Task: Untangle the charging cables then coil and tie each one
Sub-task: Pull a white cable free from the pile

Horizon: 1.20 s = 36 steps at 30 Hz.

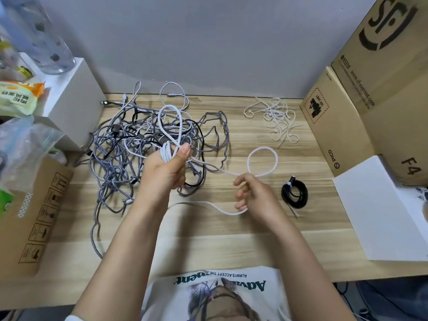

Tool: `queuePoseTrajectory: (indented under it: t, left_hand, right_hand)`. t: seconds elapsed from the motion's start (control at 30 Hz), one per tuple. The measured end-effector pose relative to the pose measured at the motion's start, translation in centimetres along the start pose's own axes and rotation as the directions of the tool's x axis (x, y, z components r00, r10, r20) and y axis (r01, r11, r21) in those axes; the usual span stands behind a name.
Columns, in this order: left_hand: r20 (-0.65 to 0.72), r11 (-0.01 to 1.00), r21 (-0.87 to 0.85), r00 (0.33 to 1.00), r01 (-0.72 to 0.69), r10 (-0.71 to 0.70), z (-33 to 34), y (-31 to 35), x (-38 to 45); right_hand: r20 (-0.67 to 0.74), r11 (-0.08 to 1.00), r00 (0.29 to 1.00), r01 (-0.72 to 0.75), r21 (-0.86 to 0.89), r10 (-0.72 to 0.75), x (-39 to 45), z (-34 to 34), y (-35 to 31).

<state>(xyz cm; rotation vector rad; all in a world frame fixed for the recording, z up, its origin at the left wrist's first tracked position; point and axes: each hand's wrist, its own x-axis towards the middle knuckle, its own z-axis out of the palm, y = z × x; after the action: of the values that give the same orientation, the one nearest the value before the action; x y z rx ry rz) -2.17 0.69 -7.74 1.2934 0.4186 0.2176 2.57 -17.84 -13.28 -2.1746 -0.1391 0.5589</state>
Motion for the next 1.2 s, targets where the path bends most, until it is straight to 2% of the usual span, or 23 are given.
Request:
queuePoseTrajectory:
  t: [0.1,0.17,0.23,0.33,0.4,0.43,0.5,0.57,0.67,0.73,0.77,0.83,0.9,0.97,1.03,1.13,1.2]
  left_hand:
    - [-0.048,0.997,0.070,0.999,-0.015,0.018,0.0,-0.1,0.0]
    - [-0.071,0.994,0.109,0.997,-0.027,0.035,0.0,-0.2,0.1]
    - [-0.082,0.985,0.164,0.995,-0.049,0.063,-0.1,-0.4,0.3]
    - [-0.084,0.959,0.270,0.989,-0.093,0.119,-0.3,-0.7,0.3]
    - [-0.094,0.938,0.331,0.985,-0.106,0.145,-0.4,-0.8,0.3]
    - [-0.106,0.931,0.349,0.983,-0.105,0.151,-0.4,-0.9,0.3]
    - [-0.114,0.921,0.376,0.981,-0.102,0.155,-0.6,-1.1,0.4]
    - [-0.106,0.914,0.395,0.983,-0.095,0.148,-0.5,-1.2,0.4]
    - [-0.089,0.915,0.393,0.986,-0.094,0.140,-0.2,-1.0,0.1]
    - [-0.068,0.922,0.374,0.989,-0.096,0.130,0.1,-1.0,-0.1]
    - [-0.051,0.924,0.368,0.990,-0.101,0.129,0.3,-0.9,-0.2]
    - [0.011,0.930,0.348,0.992,-0.120,0.124,1.0,-0.7,-0.7]
    - [0.097,0.939,0.313,0.988,-0.145,0.120,1.8,-0.5,-1.3]
    - [0.184,0.941,0.293,0.976,-0.167,0.116,2.3,-0.5,-1.7]
    - [0.263,0.926,0.311,0.956,-0.212,0.131,2.4,-0.4,-2.2]
    - [0.291,0.920,0.335,0.951,-0.205,0.106,2.6,0.2,-2.5]
    - [0.280,0.944,0.306,0.959,-0.127,0.038,2.2,0.4,-2.6]
  right_hand:
    - [-0.082,0.980,0.978,0.190,-0.050,-0.194,-0.9,-2.6,-2.2]
    - [-0.199,0.938,0.917,0.344,-0.043,-0.346,-1.7,-3.9,-4.2]
    - [-0.377,0.868,0.795,0.493,-0.053,-0.475,-2.5,-4.7,-5.7]
    - [-0.639,0.779,0.551,0.615,-0.123,-0.536,-4.0,-5.8,-7.4]
    - [-0.696,0.731,0.409,0.636,-0.246,-0.590,-4.8,-6.6,-8.2]
    - [-0.690,0.719,0.360,0.608,-0.337,-0.628,-4.9,-7.0,-8.2]
    - [-0.660,0.714,0.331,0.521,-0.467,-0.674,-4.7,-7.1,-8.0]
    - [-0.638,0.736,0.388,0.482,-0.475,-0.666,-3.7,-6.8,-7.2]
    - [-0.523,0.780,0.581,0.406,-0.477,-0.623,-2.0,-5.6,-5.7]
    - [-0.469,0.811,0.668,0.409,-0.418,-0.579,-1.4,-4.5,-5.1]
    - [-0.448,0.835,0.705,0.452,-0.313,-0.549,-1.5,-3.8,-5.2]
    - [-0.339,0.867,0.824,0.495,0.045,-0.453,-1.8,-2.4,-6.1]
    - [-0.126,0.857,0.925,0.380,0.349,-0.359,-2.1,-1.1,-6.8]
    - [0.026,0.846,0.950,0.263,0.464,-0.310,-2.2,0.0,-7.0]
    - [0.066,0.851,0.948,0.248,0.464,-0.313,-2.3,0.5,-6.9]
    - [0.035,0.866,0.950,0.269,0.422,-0.311,-2.3,0.5,-6.4]
    - [-0.053,0.881,0.947,0.315,0.353,-0.317,-2.3,0.1,-6.3]
